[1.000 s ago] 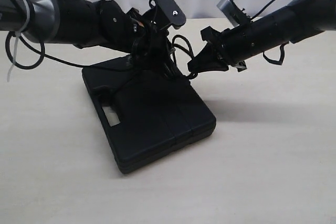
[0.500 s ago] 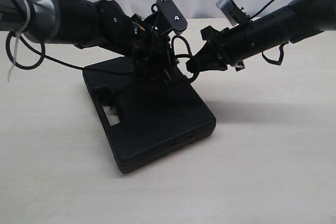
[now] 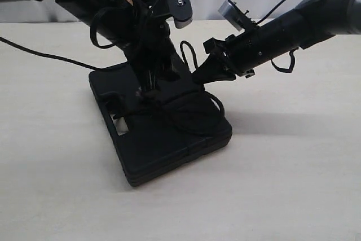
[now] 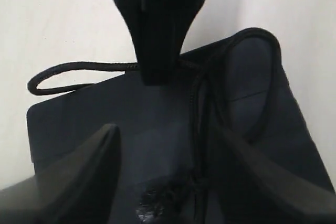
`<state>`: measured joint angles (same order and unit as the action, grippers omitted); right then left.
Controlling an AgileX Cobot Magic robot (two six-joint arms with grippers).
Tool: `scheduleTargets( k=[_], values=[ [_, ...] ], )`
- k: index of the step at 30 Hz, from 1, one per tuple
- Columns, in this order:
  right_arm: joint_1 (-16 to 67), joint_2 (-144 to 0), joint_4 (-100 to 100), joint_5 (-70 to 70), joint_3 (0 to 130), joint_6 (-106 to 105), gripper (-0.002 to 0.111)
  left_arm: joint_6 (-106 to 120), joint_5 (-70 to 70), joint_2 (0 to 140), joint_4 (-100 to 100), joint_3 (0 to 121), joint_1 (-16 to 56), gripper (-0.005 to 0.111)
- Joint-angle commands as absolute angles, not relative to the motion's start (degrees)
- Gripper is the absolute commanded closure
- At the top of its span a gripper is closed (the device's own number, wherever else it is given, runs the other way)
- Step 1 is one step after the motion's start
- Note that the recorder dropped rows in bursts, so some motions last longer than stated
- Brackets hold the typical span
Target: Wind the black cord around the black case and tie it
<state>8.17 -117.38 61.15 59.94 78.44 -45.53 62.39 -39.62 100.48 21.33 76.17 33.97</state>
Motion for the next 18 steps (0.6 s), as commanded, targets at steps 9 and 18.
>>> scheduleTargets(
  k=[9,18],
  values=[
    [8.15,-117.21,61.02,58.68,78.30,-45.63,0.104,61.81,-50.95,105.66,20.91,76.39,34.08,0.057],
    [8.15,-117.21,61.02,58.68,78.30,-45.63,0.104,61.81,-49.18,107.43,27.81,76.39,34.08,0.057]
  ],
)
